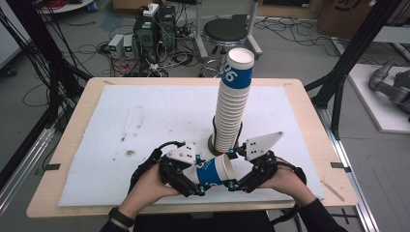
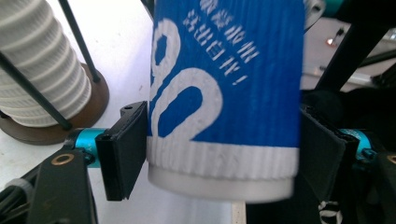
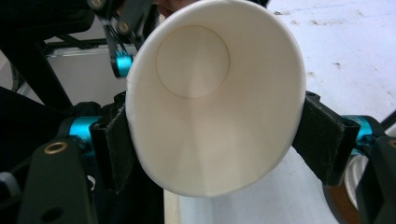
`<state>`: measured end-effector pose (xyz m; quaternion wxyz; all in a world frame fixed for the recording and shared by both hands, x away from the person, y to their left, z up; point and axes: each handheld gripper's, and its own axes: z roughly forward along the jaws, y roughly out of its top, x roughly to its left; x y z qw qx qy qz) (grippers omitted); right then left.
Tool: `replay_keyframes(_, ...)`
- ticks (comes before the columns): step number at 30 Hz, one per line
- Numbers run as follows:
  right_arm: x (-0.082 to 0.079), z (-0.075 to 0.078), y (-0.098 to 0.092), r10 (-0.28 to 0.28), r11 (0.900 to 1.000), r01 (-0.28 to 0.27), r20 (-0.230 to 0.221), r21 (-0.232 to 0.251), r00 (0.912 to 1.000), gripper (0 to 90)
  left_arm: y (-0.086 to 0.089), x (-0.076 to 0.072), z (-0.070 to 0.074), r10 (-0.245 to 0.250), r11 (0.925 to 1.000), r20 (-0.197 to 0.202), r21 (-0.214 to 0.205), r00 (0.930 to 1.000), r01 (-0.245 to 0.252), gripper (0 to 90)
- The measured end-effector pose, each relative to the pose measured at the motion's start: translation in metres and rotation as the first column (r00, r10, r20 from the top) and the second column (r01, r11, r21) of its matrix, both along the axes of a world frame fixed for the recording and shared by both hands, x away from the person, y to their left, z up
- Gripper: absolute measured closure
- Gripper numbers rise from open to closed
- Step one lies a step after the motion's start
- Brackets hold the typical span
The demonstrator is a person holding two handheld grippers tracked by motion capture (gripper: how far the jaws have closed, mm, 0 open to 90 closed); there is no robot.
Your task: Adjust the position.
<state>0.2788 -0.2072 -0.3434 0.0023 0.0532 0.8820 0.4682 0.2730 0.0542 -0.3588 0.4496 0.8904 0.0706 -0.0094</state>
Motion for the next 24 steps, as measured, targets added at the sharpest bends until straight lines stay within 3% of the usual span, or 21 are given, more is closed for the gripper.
replay_keyframes(4,-0.001,0.000,0.001,0.000,1.0000,0.000,0.011,0.000,0.9999,19.5,0.000,0.001,-0.004,-0.025,0.9994,0.013,-0.022,0.9996,0.026,29.7)
replay_keyframes(7,-0.001,0.001,-0.001,-0.016,0.9987,0.015,0.015,0.049,0.9998,18.0,0.004,0.002,-0.003,-0.022,0.9964,0.036,-0.081,0.9991,0.025,29.8)
replay_keyframes(8,-0.001,0.002,-0.002,-0.028,0.9972,0.028,0.008,0.070,0.9996,18.0,0.004,0.002,-0.003,-0.022,0.9964,0.036,-0.081,0.9991,0.025,29.8)
replay_keyframes(13,0.001,0.007,-0.008,-0.073,0.9858,0.074,-0.010,0.151,0.9973,18.0,0.013,0.003,0.000,0.005,0.9862,0.050,-0.165,0.9987,0.003,30.0)
replay_keyframes(16,0.003,0.007,-0.010,-0.060,0.9792,0.064,-0.025,0.193,0.9979,18.0,0.014,0.003,0.001,0.009,0.9811,0.051,-0.193,0.9986,0.001,30.0)
replay_keyframes(24,0.004,0.008,-0.016,-0.077,0.9724,0.084,-0.039,0.218,0.9963,18.0,0.021,0.005,0.001,0.035,0.9698,0.060,-0.243,0.9976,-0.019,30.0)
